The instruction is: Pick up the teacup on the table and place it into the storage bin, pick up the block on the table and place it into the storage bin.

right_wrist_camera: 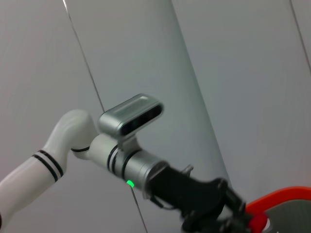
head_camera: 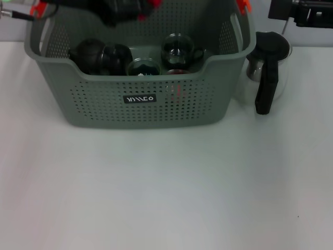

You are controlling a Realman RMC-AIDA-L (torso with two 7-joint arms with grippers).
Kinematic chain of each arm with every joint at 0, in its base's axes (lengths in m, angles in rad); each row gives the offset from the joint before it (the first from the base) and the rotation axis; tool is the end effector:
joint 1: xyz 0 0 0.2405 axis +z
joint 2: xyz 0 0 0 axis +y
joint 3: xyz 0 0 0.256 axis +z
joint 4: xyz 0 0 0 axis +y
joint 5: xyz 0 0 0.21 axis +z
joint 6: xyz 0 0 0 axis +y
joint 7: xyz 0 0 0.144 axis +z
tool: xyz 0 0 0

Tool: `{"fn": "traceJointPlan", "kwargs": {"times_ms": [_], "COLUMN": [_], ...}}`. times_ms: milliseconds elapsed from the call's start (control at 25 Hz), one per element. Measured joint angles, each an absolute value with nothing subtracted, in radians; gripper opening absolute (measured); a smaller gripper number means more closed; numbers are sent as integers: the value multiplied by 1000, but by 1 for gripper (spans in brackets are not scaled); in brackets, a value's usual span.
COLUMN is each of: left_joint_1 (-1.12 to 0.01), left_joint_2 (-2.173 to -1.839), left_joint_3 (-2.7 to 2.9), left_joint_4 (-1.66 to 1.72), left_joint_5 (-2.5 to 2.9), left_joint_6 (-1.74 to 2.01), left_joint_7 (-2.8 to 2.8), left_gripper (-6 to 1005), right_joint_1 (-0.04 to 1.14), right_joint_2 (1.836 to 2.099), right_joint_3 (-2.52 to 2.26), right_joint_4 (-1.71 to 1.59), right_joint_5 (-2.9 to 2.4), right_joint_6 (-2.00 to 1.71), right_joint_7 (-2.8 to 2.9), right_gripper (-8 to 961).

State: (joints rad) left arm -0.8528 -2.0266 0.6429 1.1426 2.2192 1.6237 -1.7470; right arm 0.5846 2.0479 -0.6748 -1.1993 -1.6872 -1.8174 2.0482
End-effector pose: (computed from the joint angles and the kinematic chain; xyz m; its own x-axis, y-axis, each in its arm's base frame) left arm -0.1260 0.4186 0.1007 0.9492 0.0857 0.3029 0.2022 -0.9034 -0.3781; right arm 0.1477 0.3453 0.1188 0.6574 -0.3133 -0.6854 -0.4267 -0.9044 0.0041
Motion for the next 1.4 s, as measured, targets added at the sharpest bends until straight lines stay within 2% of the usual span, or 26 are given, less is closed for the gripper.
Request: {"fn": "traceJointPlan", "kwargs": {"times_ms": [120, 400, 760, 1120, 1240, 1400], "left_joint_1": [-859, -862, -853, -837, -815, -746], "left_joint_2": [-2004, -1990, -2017, -2018, -2027, -2065], "left_joint_3": [642, 665, 710, 709, 705, 698], "left_joint_4": [1079, 976, 958, 973, 1018, 1161], "left_joint_5": [2213, 2233, 2299, 2290, 2276, 2178], "left_joint_6": [1496, 1245, 1128, 1158, 1220, 1351], "left_joint_7": [-1835, -1989, -2052, -2065, -2082, -2083], "left_gripper": [284, 305, 331, 358, 493, 668], "right_joint_1": [586, 588, 590, 592, 590, 587], "right_joint_2": [2038, 2021, 2021, 2021, 2021, 2017], "right_joint_3": [-673, -672, -674, -677, -674, -674], "right_joint_4": [-1173, -1111, -1083, -1079, -1079, -1085], "right_joint_5": [-1687, -1688, -1694, -1695, -1694, -1693], "right_joint_6": [-1823, -1826, -1823, -1825, -1825, -1830], "right_joint_7": [2033, 1992, 1974, 1963, 1957, 1945], "right_gripper": [948, 948, 946, 947, 947, 947]}}
